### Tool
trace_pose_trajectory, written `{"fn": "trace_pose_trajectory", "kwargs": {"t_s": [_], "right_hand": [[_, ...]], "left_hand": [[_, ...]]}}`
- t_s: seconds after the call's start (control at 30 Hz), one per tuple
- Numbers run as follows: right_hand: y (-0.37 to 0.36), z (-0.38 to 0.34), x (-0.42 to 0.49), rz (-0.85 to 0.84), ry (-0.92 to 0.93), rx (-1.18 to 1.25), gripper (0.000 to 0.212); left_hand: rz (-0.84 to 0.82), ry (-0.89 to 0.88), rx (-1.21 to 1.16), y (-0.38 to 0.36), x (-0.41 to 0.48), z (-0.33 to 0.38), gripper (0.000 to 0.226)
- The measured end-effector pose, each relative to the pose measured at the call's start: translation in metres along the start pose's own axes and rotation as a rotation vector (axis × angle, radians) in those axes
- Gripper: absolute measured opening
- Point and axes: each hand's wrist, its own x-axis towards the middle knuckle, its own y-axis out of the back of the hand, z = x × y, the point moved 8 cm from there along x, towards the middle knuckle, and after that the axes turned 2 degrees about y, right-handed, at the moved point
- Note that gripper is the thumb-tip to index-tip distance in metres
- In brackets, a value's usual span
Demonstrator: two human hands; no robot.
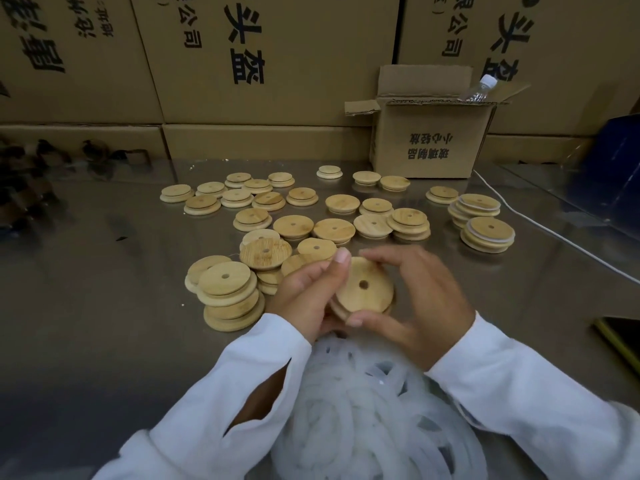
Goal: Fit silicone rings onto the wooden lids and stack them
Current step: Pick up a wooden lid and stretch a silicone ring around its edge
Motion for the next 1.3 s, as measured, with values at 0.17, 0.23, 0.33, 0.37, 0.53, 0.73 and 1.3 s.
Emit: {"fn": "trace_pose_trajectory", "kwargs": {"t_s": [0.17, 0.23, 0.33, 0.37, 0.53, 0.73, 1.3], "right_hand": [[-0.006, 0.003, -0.006, -0.047, -0.078, 0.183, 0.07], [-0.01, 0.014, -0.009, -0.09, -0.188, 0.218, 0.052], [-0.023, 0.023, -0.018, -0.212, -0.305, 0.273, 0.014], [-0.028, 0.024, -0.021, -0.254, -0.322, 0.294, 0.013], [-0.042, 0.02, -0.028, -0.411, -0.351, 0.268, 0.018], [-0.046, 0.02, -0.031, -0.405, -0.449, 0.386, 0.021], [0.013, 0.025, -0.011, 0.176, -0.359, 0.503, 0.01]], "left_hand": [[0.127, -0.071, 0.071, 0.012, 0.0, 0.003, 0.009], [0.177, -0.085, 0.008, 0.018, 0.002, 0.006, 0.009], [0.231, -0.092, -0.084, 0.026, 0.004, 0.008, 0.017], [0.231, -0.093, -0.097, 0.026, 0.004, 0.008, 0.016], [0.146, -0.121, -0.082, 0.02, 0.003, 0.01, 0.018], [0.05, -0.138, -0.09, 0.012, 0.002, 0.013, 0.029], [0.129, -0.062, -0.205, 0.021, 0.001, 0.012, 0.019]]}}
